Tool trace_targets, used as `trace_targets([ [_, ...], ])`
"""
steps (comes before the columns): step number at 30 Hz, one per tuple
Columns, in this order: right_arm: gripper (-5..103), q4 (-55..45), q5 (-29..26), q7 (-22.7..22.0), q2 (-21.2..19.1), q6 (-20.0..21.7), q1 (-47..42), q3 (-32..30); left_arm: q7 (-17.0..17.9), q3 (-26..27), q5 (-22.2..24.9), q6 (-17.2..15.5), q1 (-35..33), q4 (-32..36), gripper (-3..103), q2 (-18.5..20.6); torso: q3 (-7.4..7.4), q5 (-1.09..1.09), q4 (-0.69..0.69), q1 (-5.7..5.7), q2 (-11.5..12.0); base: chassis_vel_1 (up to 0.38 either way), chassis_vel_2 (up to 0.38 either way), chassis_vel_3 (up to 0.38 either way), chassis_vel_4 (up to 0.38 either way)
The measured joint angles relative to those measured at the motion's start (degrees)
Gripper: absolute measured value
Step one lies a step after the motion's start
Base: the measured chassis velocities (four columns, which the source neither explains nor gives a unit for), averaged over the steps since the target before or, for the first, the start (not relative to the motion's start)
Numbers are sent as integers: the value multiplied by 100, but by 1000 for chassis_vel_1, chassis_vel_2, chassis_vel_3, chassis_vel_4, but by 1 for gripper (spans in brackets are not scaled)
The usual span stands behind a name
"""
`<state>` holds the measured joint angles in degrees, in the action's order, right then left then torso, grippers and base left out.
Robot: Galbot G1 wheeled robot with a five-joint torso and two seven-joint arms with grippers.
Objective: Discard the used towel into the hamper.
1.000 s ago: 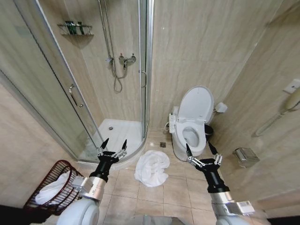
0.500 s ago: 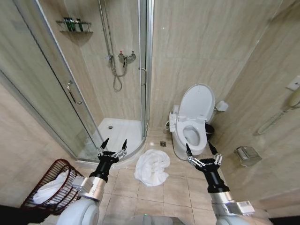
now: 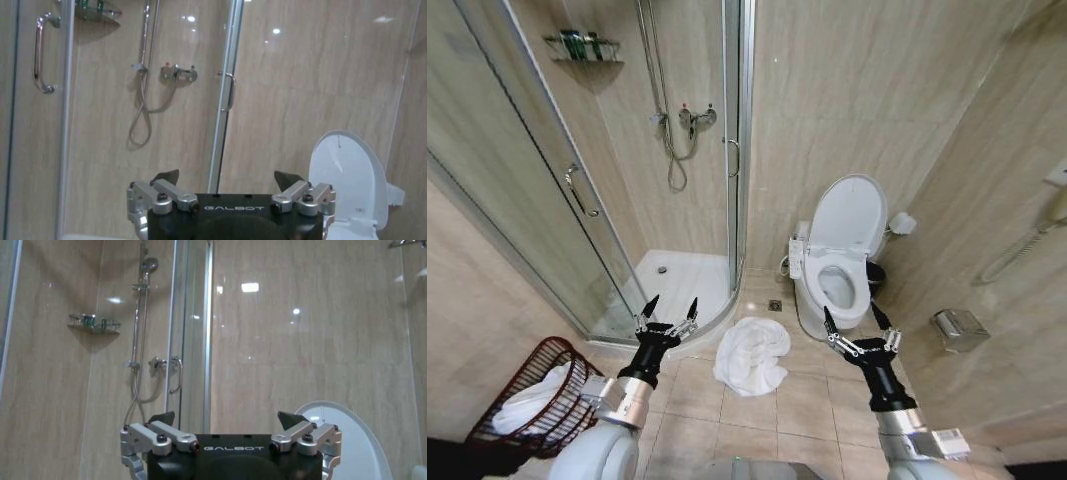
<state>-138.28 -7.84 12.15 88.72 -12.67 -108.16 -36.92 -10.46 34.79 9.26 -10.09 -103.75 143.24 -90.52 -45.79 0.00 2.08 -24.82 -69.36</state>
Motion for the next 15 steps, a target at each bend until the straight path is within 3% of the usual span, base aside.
trace_targets([
  [15,100,0,0,0,0,0,0,0,0,0,0,0,0,0,97,0,253,0,0,206,457,0,0,0,0],
])
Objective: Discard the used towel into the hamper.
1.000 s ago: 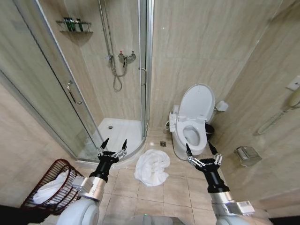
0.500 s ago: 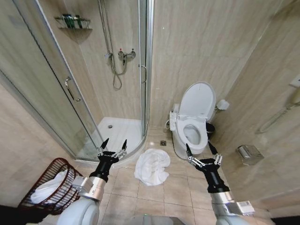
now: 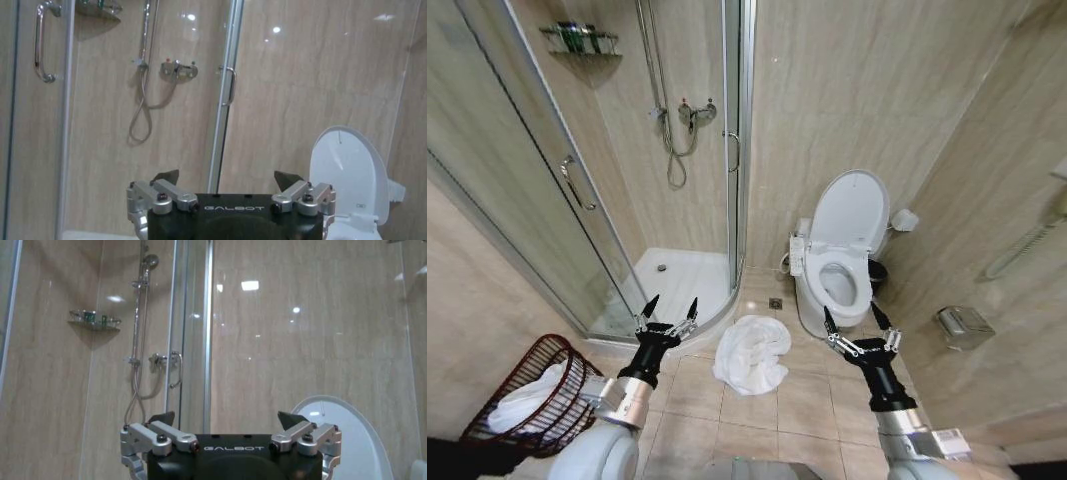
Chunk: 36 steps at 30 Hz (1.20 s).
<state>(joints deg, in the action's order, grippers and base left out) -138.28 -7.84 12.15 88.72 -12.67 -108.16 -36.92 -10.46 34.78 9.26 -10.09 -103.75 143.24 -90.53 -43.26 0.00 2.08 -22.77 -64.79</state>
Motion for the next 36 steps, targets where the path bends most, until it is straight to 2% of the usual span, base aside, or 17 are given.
trace_targets([
  [36,100,0,0,0,0,0,0,0,0,0,0,0,0,0,97,0,567,0,0,451,1017,0,0,0,0],
])
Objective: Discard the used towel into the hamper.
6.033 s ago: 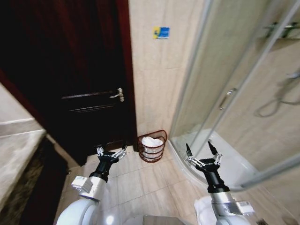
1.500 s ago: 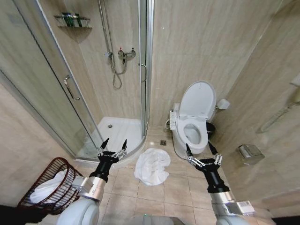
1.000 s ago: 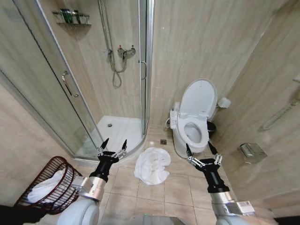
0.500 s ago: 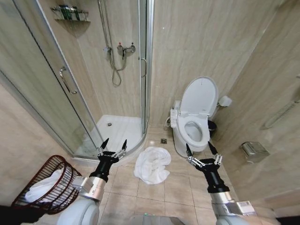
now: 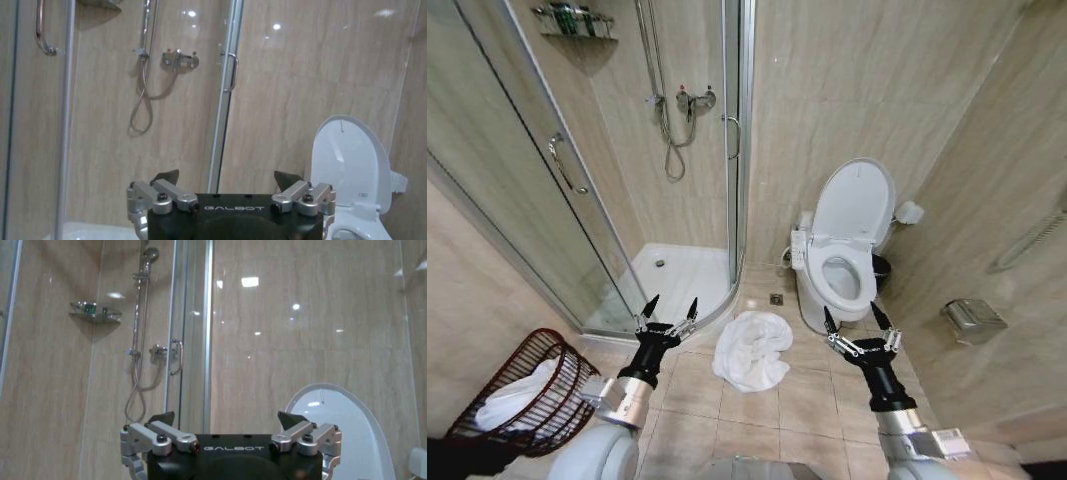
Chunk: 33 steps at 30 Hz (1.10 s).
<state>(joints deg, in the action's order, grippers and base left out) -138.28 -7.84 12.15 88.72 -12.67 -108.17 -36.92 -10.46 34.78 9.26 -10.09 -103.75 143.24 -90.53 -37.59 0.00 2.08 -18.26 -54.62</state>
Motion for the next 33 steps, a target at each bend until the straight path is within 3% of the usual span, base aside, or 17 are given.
trace_targets([
  [19,100,6,15,-14,5,36,25,22,0,0,0,0,0,0,97,0,264,0,0,211,475,0,0,0,0],
  [28,100,664,977,-884,328,1581,1304,1049,0,0,0,0,0,0,97,0,420,0,-1,330,754,0,0,0,0],
  [33,100,555,1084,-852,339,1642,1418,1298,0,0,0,0,-1,0,97,0,492,-2,1,387,881,0,0,0,0],
])
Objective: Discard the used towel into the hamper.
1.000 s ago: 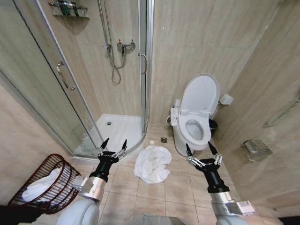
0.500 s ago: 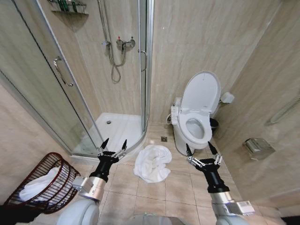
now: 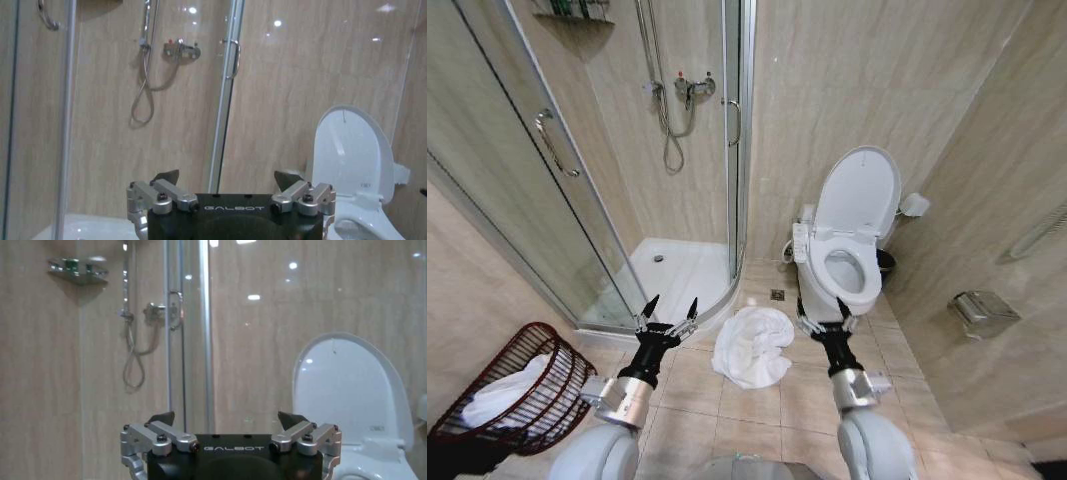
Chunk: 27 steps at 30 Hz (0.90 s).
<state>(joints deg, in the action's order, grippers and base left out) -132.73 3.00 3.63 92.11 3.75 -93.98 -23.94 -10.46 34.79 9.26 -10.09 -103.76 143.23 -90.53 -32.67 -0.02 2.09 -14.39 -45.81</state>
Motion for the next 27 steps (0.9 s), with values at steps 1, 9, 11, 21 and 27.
trace_targets([
  [1,100,0,0,0,0,0,0,0,0,0,0,0,0,0,97,0,0,0,0,0,0,0,0,0,0],
  [9,100,686,344,-17,2,-626,-291,-206,0,0,0,0,0,0,97,0,120,3,-1,89,208,0,0,0,0],
  [11,100,698,412,-79,12,-700,-397,-291,0,0,0,0,0,0,97,0,162,2,-2,124,284,0,0,0,0],
  [21,100,648,406,-132,11,-1041,-474,-505,0,0,0,0,0,0,97,0,297,3,-2,229,523,0,0,0,0],
  [27,100,693,381,40,9,-1354,-376,-472,0,0,0,0,0,0,97,0,368,2,0,283,649,0,0,0,0],
])
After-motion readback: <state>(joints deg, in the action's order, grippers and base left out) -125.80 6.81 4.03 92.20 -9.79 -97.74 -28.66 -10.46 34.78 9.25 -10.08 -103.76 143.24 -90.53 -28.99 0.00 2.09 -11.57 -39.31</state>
